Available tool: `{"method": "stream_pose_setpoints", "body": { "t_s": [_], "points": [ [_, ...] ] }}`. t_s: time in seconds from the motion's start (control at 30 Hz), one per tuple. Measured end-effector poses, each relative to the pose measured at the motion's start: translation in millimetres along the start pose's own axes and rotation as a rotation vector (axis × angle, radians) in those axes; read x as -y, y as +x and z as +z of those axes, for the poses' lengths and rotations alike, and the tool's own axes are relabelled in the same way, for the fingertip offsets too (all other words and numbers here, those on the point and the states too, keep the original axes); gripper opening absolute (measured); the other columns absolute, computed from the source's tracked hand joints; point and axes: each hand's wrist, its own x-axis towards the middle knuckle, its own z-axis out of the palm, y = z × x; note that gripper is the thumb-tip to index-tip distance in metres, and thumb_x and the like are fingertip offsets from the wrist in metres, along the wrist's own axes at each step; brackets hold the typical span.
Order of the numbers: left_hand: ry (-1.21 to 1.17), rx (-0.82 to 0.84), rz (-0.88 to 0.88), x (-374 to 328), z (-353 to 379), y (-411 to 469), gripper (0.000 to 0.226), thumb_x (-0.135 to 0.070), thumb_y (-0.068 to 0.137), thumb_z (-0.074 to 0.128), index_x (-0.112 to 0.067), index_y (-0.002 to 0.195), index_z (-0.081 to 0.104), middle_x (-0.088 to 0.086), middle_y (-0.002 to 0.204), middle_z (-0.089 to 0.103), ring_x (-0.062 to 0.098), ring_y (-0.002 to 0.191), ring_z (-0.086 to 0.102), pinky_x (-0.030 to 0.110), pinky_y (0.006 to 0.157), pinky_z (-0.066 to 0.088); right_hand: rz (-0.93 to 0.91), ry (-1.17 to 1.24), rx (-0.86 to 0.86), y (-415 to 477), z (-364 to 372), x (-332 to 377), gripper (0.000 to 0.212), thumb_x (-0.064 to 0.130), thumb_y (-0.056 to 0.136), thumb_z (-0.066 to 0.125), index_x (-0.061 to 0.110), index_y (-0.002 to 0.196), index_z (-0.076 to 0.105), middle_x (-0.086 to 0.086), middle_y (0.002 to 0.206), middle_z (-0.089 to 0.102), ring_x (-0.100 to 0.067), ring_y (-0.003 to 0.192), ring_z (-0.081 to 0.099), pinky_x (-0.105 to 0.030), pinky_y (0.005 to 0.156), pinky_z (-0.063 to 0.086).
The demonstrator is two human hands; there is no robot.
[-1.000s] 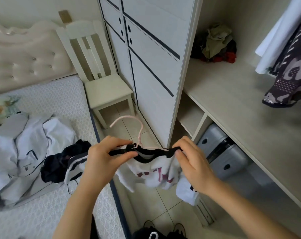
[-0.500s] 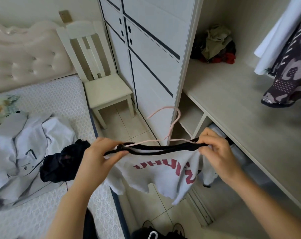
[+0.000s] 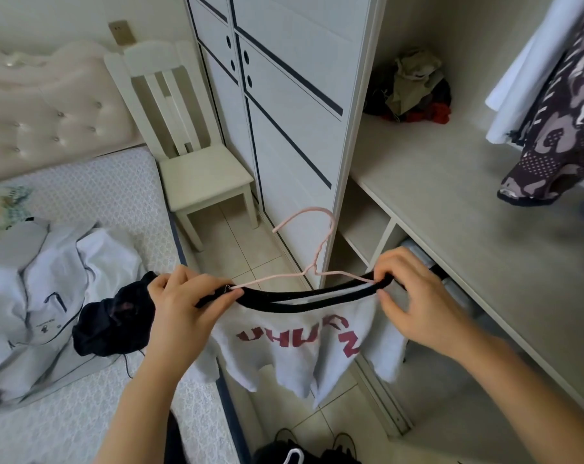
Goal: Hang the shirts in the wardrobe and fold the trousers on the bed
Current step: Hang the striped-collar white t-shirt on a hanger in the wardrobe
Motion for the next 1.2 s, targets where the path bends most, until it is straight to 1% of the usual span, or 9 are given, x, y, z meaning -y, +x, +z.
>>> {"method": "stream_pose_setpoints", "body": {
  "t_s": [0.1,0.17,0.33,0.53,0.7,0.93,1.03,1.13,1.2],
  "points": [
    [-0.098,0.014,-0.006,1.4,-6.6,-0.6,0.007,-0.051,0.078,0.071,-0.044,0.08,0.072,-0.022,0.086,0.059,0.007,0.09,0.052,0.056,0.094,0.039,0.135,0.145,-0.066,-0.5,-1.0,3.5,0.045,0.011,0.088,0.065,0.033,0.121,0.047,0.013,0.11,0.055,-0.003,0.1,0.061,-0.011,0.087,0.046],
    [-0.171,0.008,-0.061,5.4,-12.6,0.4,0.011,-0.057,0.078,0.074,-0.047,0.084,0.072,-0.014,0.084,0.058,0.022,0.09,0.056,0.058,0.094,0.042,0.14,0.117,0.005,-3.0,-4.5,2.8,0.023,0.03,0.093,0.057,0.034,0.115,0.055,0.02,0.1,0.061,0.002,0.098,0.06,-0.011,0.084,0.046],
    [-0.257,-0.047,-0.099,4.7,-21.9,4.9,0.014,-0.045,0.073,0.07,-0.054,0.084,0.073,-0.01,0.081,0.059,0.015,0.081,0.059,0.015,0.08,0.045,0.068,0.179,0.103,-12.1,-5.2,3.8,0.016,0.027,0.097,0.048,0.027,0.088,0.062,0.016,0.079,0.059,-0.002,0.075,0.06,-0.007,0.066,0.04],
    [-0.17,-0.011,-0.054,-6.1,-15.2,10.9,0.016,-0.041,0.075,0.069,-0.038,0.089,0.075,-0.014,0.082,0.06,0.015,0.081,0.056,0.055,0.09,0.046,0.044,0.154,0.051,-3.9,-4.3,12.1,0.016,0.006,0.097,0.053,0.018,0.087,0.058,0.015,0.074,0.052,0.006,0.074,0.054,-0.005,0.066,0.037],
    [-0.144,0.079,-0.059,0.8,-20.0,13.4,0.033,-0.03,0.073,0.078,-0.043,0.102,0.073,-0.017,0.086,0.063,0.011,0.09,0.057,0.023,0.086,0.044,0.067,0.174,-0.078,-8.6,-12.4,1.4,0.015,0.002,0.095,0.054,0.007,0.082,0.06,0.016,0.065,0.046,0.002,0.056,0.045,-0.006,0.056,0.033],
    [-0.084,0.036,-0.072,22.1,-28.9,10.7,0.041,-0.024,0.083,0.066,-0.064,0.089,0.068,-0.021,0.082,0.072,-0.004,0.071,0.064,0.0,0.067,0.043,0.115,0.197,-0.164,-12.8,-38.7,-8.2,0.042,-0.001,0.094,0.055,0.036,0.077,0.05,0.027,0.067,0.054,0.008,0.059,0.05,0.0,0.057,0.034],
    [0.147,0.044,-0.085,25.7,-16.1,13.5,0.037,-0.013,0.09,0.068,-0.05,0.097,0.067,-0.015,0.067,0.069,-0.001,0.068,0.064,0.009,0.062,0.045,0.155,0.185,-0.145,-12.6,-38.1,-13.7,0.042,-0.006,0.093,0.056,0.033,0.079,0.052,0.024,0.066,0.055,0.007,0.058,0.049,-0.003,0.057,0.034],
    [0.317,0.088,-0.04,17.1,2.2,19.3,0.027,-0.01,0.094,0.064,-0.023,0.115,0.072,0.003,0.103,0.073,0.025,0.096,0.065,0.033,0.081,0.048,0.175,0.197,-0.114,-12.0,-35.6,-18.6,0.028,-0.003,0.094,0.055,0.022,0.083,0.058,0.024,0.067,0.058,0.008,0.058,0.052,-0.002,0.056,0.035],
    [0.201,0.161,0.02,2.6,13.8,20.1,0.035,-0.023,0.093,0.065,-0.023,0.127,0.066,-0.012,0.116,0.066,0.014,0.11,0.059,0.033,0.095,0.045,0.179,0.212,-0.094,-11.1,-36.8,-21.6,0.018,-0.002,0.095,0.054,0.012,0.087,0.063,0.026,0.069,0.06,0.01,0.061,0.055,-0.001,0.057,0.036]
  ]
}}
